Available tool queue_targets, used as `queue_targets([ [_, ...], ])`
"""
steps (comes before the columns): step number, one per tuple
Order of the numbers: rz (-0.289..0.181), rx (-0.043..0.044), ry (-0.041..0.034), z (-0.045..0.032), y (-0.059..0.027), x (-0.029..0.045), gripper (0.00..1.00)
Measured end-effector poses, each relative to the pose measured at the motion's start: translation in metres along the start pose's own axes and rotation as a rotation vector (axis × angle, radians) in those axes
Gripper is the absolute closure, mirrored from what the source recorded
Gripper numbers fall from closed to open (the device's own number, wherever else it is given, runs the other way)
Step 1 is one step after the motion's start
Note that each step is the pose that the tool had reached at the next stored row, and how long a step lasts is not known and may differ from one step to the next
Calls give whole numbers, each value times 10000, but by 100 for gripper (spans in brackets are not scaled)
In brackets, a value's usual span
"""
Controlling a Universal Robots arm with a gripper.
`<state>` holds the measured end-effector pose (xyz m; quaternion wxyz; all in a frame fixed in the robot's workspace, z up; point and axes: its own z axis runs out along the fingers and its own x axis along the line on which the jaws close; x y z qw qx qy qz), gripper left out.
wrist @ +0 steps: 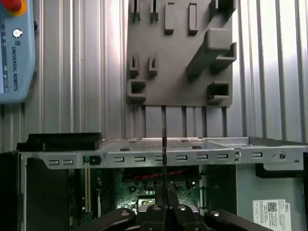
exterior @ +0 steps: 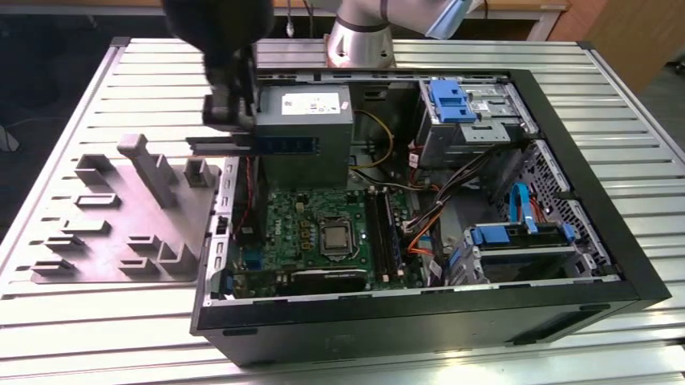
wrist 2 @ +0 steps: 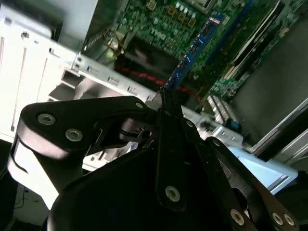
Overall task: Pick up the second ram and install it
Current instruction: 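Pick up the second ram and move it above second insertion slot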
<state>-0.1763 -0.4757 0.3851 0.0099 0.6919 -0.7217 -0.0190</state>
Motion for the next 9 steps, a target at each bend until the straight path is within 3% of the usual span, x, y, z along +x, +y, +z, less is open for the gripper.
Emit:
queue_targets([
  [9, 1, -9, -2, -7, -407, -17, 89],
])
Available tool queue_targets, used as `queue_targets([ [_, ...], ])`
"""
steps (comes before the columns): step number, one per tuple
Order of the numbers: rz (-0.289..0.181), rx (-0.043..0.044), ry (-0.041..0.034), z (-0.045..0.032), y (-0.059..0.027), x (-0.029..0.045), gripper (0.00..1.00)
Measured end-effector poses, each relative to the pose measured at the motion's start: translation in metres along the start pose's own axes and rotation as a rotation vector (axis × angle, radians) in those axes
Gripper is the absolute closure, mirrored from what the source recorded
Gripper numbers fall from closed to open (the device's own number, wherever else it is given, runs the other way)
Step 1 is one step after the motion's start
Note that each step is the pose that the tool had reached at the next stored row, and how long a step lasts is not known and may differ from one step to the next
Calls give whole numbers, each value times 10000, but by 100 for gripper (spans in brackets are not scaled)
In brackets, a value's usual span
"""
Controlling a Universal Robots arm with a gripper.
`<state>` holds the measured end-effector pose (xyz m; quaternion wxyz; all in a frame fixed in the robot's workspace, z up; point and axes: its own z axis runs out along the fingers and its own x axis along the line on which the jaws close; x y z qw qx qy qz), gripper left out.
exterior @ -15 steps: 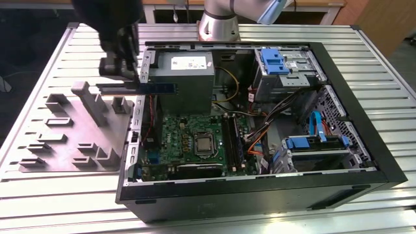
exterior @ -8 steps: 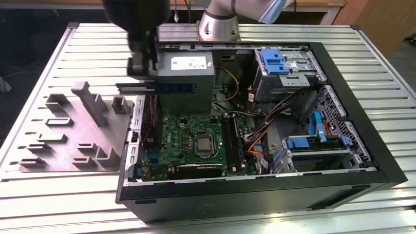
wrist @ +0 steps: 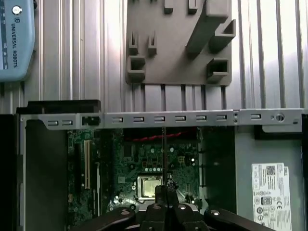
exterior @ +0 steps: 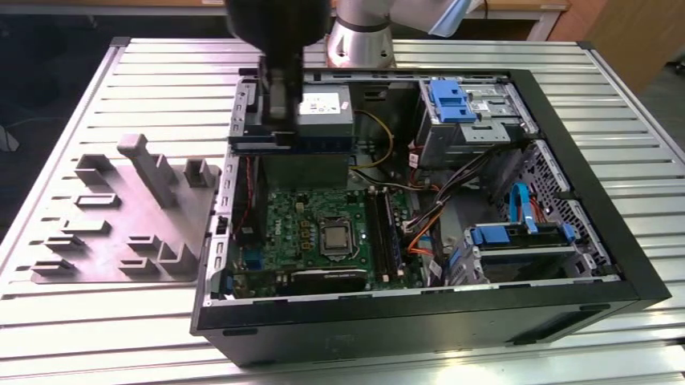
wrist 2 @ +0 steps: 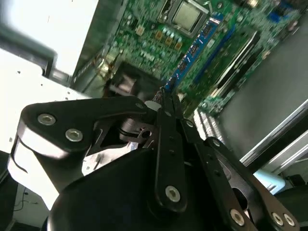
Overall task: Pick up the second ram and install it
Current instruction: 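Pick up the second ram and move it above second insertion slot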
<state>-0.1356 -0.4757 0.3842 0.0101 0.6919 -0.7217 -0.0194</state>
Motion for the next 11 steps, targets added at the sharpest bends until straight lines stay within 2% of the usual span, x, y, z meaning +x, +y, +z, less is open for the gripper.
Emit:
queue_targets([
  [8, 1, -12, -2, 4, -360, -15, 89],
  [11, -1, -13, -6, 36, -439, -17, 89],
])
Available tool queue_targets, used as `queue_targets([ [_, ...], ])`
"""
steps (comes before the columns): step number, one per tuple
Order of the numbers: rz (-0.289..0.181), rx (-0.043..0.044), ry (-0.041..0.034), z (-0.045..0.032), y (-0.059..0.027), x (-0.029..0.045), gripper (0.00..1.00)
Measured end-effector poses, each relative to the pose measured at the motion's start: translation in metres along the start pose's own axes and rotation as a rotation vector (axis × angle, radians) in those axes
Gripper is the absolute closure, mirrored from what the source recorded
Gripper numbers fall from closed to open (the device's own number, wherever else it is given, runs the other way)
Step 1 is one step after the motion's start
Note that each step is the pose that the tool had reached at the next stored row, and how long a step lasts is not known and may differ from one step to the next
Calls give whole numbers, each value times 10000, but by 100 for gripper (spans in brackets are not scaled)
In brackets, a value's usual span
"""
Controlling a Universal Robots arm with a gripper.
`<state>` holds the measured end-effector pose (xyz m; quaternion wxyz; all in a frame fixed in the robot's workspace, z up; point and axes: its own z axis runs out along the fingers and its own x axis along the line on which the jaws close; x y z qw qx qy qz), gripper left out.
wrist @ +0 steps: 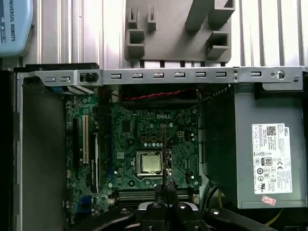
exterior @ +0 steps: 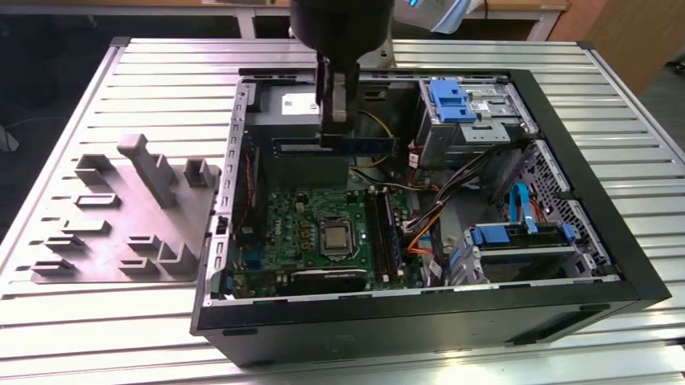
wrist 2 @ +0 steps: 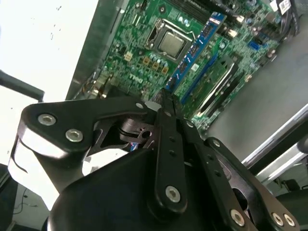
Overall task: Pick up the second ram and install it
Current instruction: 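Pick up the second ram and move it above second insertion slot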
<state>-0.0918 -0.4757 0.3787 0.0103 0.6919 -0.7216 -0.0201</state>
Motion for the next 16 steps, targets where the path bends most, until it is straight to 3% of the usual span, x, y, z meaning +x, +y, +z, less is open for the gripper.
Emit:
queue_targets([
  [16, 1, -1, 2, 287, -90, 0, 89],
])
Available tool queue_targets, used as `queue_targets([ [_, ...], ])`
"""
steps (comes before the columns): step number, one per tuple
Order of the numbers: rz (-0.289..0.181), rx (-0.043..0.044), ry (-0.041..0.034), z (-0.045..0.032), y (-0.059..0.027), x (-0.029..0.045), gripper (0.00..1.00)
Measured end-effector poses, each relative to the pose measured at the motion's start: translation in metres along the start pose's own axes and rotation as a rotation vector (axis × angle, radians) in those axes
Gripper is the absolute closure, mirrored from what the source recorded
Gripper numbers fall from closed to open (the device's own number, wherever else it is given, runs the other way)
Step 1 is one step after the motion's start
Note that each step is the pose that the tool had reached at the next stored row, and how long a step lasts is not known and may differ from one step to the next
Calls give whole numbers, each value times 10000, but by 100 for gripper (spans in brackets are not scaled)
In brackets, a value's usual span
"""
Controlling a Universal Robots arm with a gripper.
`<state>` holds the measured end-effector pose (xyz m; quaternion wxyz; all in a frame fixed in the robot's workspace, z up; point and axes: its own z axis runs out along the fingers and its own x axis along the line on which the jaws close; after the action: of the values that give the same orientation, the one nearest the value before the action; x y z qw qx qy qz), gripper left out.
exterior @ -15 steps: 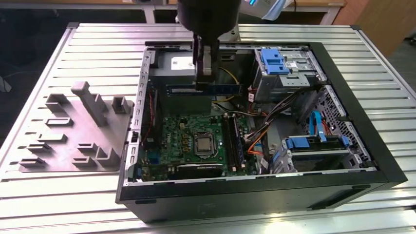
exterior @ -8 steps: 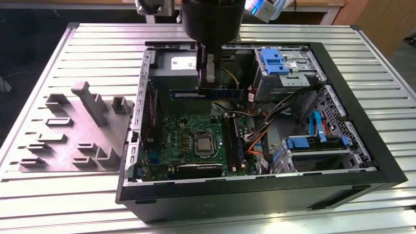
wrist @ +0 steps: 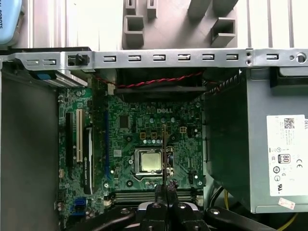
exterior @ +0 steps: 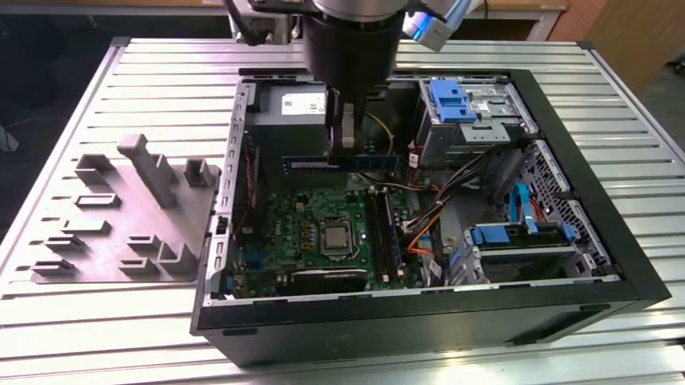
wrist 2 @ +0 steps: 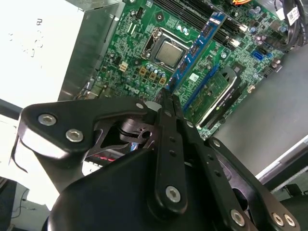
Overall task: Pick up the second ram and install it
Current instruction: 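Pick up the second ram and move it above second insertion slot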
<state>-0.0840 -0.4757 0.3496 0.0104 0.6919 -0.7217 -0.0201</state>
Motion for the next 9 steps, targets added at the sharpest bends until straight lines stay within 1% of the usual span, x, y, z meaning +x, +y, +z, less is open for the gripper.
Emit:
queue_targets([
  [9, 0, 0, 1, 162, -23, 1, 89],
])
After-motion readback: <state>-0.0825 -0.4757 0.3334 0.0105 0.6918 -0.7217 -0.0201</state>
